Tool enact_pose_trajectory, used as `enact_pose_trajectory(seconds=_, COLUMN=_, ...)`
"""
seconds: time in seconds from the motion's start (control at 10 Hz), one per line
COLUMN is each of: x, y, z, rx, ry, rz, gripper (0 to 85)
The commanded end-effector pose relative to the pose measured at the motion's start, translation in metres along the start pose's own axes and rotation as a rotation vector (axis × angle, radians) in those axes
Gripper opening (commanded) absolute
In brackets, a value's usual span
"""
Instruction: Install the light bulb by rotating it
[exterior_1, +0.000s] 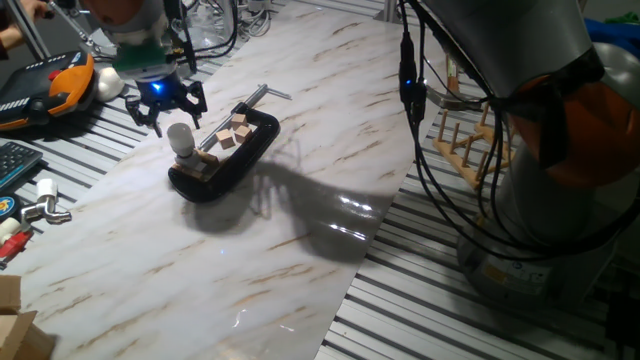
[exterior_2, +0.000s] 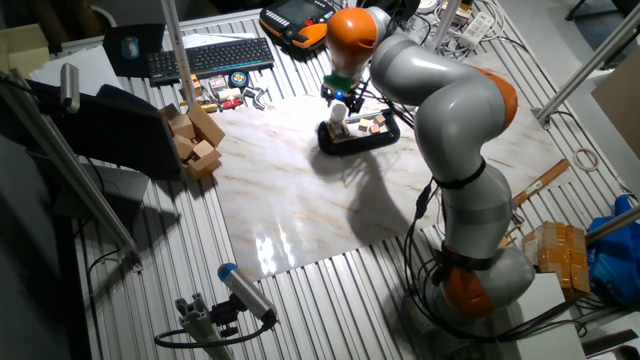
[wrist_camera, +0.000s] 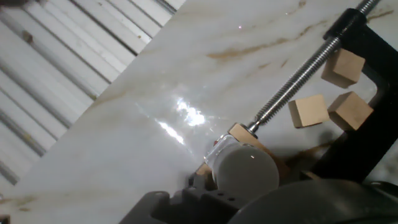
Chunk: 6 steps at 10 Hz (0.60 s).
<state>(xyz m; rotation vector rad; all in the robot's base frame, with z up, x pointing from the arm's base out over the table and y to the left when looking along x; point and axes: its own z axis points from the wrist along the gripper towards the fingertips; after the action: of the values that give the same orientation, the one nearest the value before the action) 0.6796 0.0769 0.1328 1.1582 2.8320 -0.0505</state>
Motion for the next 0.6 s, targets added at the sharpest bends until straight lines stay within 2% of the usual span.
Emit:
enact_pose_trajectory(seconds=0.0, x=-0.001, y=0.000, z=-0.001, rx=-0.026, ry=0.009, rz=-0.363, gripper=68.0)
enact_pose_trajectory(seconds=0.1, x=-0.001, y=0.000, z=-0.005, rx=-0.014, ry=0.027, rz=-0.386, gripper=68.0)
enact_pose_trajectory(seconds=0.2, x=-0.003, y=-0.001, z=-0.009, rx=-0.002, ry=0.039, rz=-0.405, gripper=51.0)
enact_pose_trajectory(seconds=0.4, x=-0.006, y=-0.001, z=-0.016, rx=0.007, ry=0.068, rz=-0.420, gripper=51.0)
enact_pose_trajectory(seconds=0.5, x=-0.006, y=-0.002, z=-0.018, rx=-0.004, ry=0.069, rz=-0.475, gripper=51.0)
